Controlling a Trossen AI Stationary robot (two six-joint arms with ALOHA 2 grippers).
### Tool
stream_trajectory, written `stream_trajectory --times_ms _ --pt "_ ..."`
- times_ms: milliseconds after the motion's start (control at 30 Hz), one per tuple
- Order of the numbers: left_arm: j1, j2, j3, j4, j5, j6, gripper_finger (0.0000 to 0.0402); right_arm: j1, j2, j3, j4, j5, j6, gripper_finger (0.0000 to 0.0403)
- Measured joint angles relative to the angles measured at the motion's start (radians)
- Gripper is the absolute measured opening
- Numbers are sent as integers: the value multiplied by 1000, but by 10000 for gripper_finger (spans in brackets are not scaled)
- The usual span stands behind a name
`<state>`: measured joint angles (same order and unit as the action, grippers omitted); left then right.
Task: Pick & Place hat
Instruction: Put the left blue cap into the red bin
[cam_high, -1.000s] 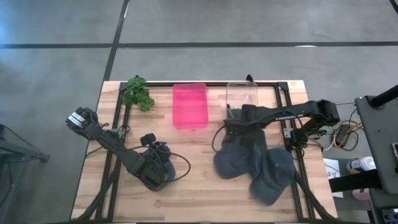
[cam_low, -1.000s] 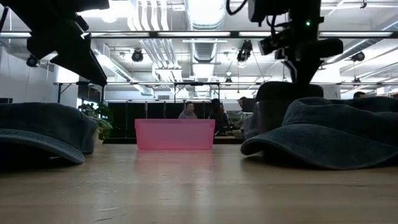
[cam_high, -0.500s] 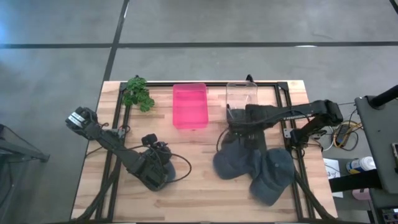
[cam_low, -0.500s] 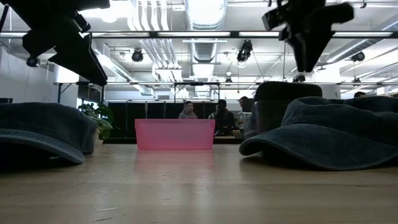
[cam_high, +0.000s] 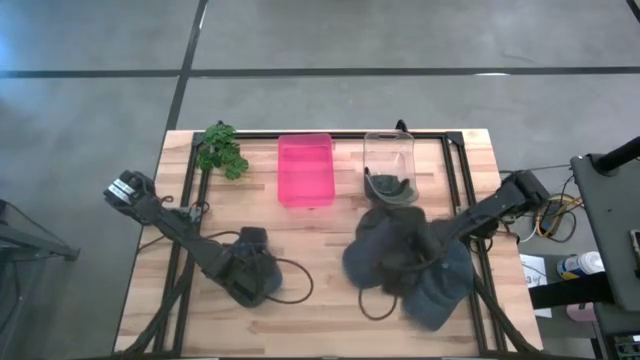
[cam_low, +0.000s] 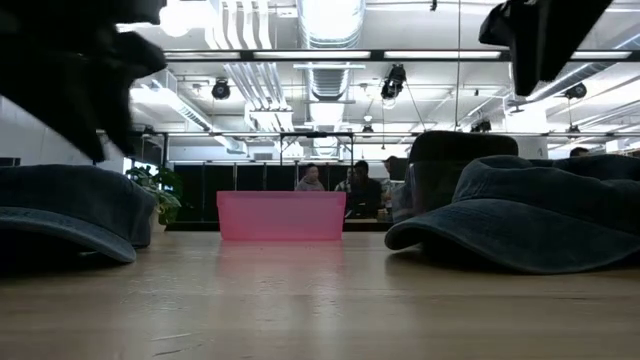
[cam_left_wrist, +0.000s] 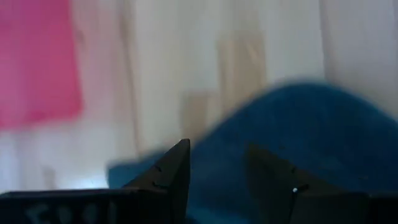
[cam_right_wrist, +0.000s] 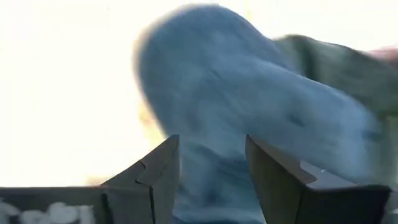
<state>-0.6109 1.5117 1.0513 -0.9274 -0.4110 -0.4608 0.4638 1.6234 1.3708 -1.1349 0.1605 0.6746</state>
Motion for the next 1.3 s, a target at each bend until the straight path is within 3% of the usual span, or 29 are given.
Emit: stream_trajectory --times_ms 267,500,600,767,1000,1300 --pt "-14 -26 21 -332 322 -226 142 28 114 0 456 -50 287 177" --pt "-13 -26 -66 -325 484 -332 142 1 248 0 848 -75 380 176" --pt "-13 -25 -115 -270 528 -374 142 -9 312 0 1007 -127 406 174" --pt "-18 -25 -198 -132 582 -434 142 -15 396 8 1119 -214 537 173" --pt "-12 -29 -325 232 594 -445 142 -20 455 29 1123 -181 735 172" --pt "12 -24 -379 684 566 -432 142 -22 456 24 1127 -108 848 173"
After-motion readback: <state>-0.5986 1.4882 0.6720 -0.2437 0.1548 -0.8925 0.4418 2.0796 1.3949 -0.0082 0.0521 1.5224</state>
